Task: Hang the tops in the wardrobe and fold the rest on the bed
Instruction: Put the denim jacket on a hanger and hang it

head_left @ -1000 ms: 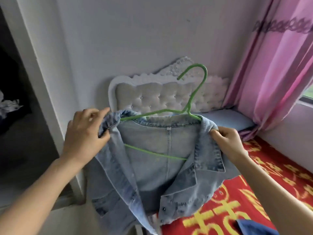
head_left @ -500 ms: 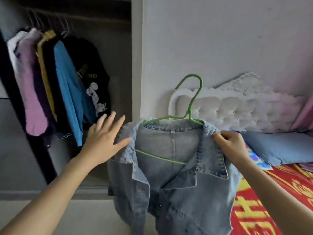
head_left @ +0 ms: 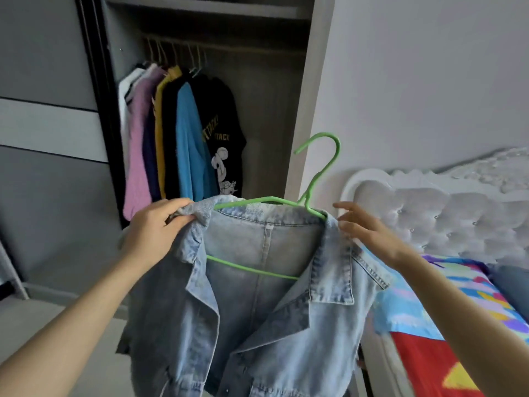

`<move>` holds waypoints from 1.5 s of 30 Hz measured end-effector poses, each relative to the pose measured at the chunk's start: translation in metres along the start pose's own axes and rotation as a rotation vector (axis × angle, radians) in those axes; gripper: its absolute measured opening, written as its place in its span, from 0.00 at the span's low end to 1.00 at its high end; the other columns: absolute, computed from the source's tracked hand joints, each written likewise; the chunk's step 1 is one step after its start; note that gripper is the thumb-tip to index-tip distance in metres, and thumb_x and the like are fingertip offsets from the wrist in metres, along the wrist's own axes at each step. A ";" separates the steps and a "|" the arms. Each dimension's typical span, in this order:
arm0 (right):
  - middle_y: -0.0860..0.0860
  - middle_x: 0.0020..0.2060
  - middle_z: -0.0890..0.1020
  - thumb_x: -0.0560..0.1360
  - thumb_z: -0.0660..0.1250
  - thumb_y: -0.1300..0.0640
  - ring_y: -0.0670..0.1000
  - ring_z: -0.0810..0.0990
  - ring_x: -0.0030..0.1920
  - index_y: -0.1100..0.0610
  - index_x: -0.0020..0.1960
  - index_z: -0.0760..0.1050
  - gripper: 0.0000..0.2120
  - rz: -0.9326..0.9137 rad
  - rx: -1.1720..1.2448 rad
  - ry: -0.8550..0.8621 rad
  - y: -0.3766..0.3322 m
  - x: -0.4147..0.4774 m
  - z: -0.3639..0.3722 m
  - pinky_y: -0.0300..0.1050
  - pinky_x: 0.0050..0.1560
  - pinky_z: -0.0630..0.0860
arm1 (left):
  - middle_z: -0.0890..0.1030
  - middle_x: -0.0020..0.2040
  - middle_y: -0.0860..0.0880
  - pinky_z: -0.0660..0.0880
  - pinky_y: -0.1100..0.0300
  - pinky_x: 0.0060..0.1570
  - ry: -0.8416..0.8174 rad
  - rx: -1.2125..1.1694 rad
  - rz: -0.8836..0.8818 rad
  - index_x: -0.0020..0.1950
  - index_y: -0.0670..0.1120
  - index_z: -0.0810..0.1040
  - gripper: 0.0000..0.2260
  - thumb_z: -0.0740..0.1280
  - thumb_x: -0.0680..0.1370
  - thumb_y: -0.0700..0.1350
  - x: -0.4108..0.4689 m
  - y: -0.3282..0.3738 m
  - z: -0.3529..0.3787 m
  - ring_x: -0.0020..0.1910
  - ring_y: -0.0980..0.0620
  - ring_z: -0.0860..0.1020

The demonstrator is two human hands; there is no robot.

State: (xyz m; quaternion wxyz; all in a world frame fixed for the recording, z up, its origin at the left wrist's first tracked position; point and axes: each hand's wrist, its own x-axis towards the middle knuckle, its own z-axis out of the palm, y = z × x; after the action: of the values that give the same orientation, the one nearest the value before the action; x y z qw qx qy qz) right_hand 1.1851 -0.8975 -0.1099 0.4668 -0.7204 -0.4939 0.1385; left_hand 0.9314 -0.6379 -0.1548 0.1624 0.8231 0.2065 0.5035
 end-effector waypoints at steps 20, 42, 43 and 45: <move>0.48 0.37 0.71 0.78 0.62 0.60 0.37 0.71 0.40 0.52 0.35 0.74 0.14 -0.414 -0.205 -0.398 -0.008 0.282 0.052 0.27 0.47 0.65 | 0.82 0.42 0.55 0.73 0.59 0.44 -0.038 0.074 -0.086 0.52 0.61 0.77 0.13 0.71 0.68 0.54 0.140 -0.098 0.059 0.39 0.57 0.77; 0.57 0.26 0.77 0.72 0.69 0.64 0.59 0.72 0.37 0.58 0.22 0.79 0.19 0.220 0.085 0.253 0.012 0.455 0.064 0.51 0.43 0.68 | 0.67 0.71 0.42 0.62 0.43 0.65 -0.040 0.300 -0.132 0.72 0.45 0.67 0.26 0.62 0.77 0.56 0.352 -0.309 0.139 0.69 0.40 0.60; 0.58 0.27 0.76 0.72 0.69 0.63 0.59 0.71 0.37 0.58 0.23 0.79 0.19 0.269 0.086 0.278 0.010 0.462 0.067 0.51 0.42 0.67 | 0.66 0.71 0.42 0.62 0.41 0.64 -0.029 0.348 -0.108 0.72 0.44 0.67 0.25 0.64 0.77 0.52 0.366 -0.317 0.142 0.69 0.40 0.60; 0.58 0.25 0.76 0.73 0.69 0.62 0.56 0.73 0.30 0.59 0.22 0.79 0.19 0.328 0.091 0.324 0.003 0.480 0.076 0.46 0.37 0.69 | 0.65 0.72 0.40 0.61 0.40 0.64 -0.027 0.407 -0.041 0.72 0.44 0.67 0.25 0.66 0.77 0.49 0.399 -0.335 0.143 0.70 0.39 0.58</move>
State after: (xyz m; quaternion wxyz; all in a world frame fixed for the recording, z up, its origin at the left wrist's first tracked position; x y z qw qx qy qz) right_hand 1.3641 -0.4530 -0.0266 0.5433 -0.7820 -0.2820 0.1173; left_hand 1.1631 -0.1569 -0.0736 0.0057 0.8411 0.3188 0.4370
